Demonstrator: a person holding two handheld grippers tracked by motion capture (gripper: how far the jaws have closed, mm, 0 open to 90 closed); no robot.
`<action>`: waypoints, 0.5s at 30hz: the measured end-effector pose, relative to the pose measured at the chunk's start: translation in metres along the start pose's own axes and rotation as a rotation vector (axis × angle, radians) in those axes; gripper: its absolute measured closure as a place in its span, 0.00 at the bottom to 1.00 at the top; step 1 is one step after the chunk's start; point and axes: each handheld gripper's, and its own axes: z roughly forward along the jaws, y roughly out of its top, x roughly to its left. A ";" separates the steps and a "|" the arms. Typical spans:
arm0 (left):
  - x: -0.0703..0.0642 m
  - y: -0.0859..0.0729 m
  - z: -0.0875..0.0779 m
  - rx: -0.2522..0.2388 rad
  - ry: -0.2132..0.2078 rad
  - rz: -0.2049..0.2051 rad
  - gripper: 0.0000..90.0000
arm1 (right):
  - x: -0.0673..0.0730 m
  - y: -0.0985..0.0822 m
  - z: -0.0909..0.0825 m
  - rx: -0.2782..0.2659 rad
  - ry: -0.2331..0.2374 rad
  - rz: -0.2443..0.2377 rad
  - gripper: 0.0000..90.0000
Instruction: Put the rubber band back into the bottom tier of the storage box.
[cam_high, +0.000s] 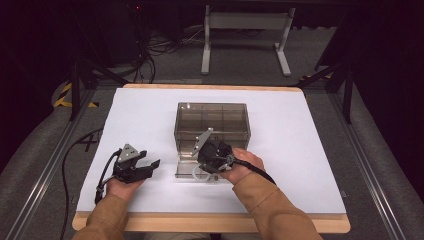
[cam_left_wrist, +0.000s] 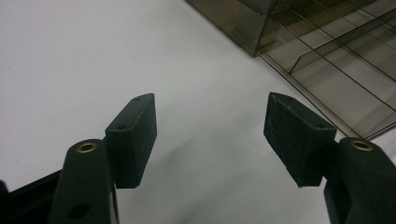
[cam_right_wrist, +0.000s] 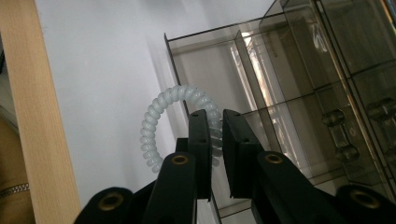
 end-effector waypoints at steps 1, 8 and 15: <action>0.000 0.000 0.000 0.000 -0.001 0.001 0.39 | -0.001 -0.001 0.000 0.001 -0.002 0.003 0.92; 0.000 0.000 0.000 0.000 -0.002 0.001 0.39 | -0.009 -0.004 0.001 0.002 -0.015 0.028 0.92; 0.000 0.000 0.000 0.000 -0.001 0.001 0.39 | -0.019 -0.008 0.003 0.012 -0.035 0.056 0.92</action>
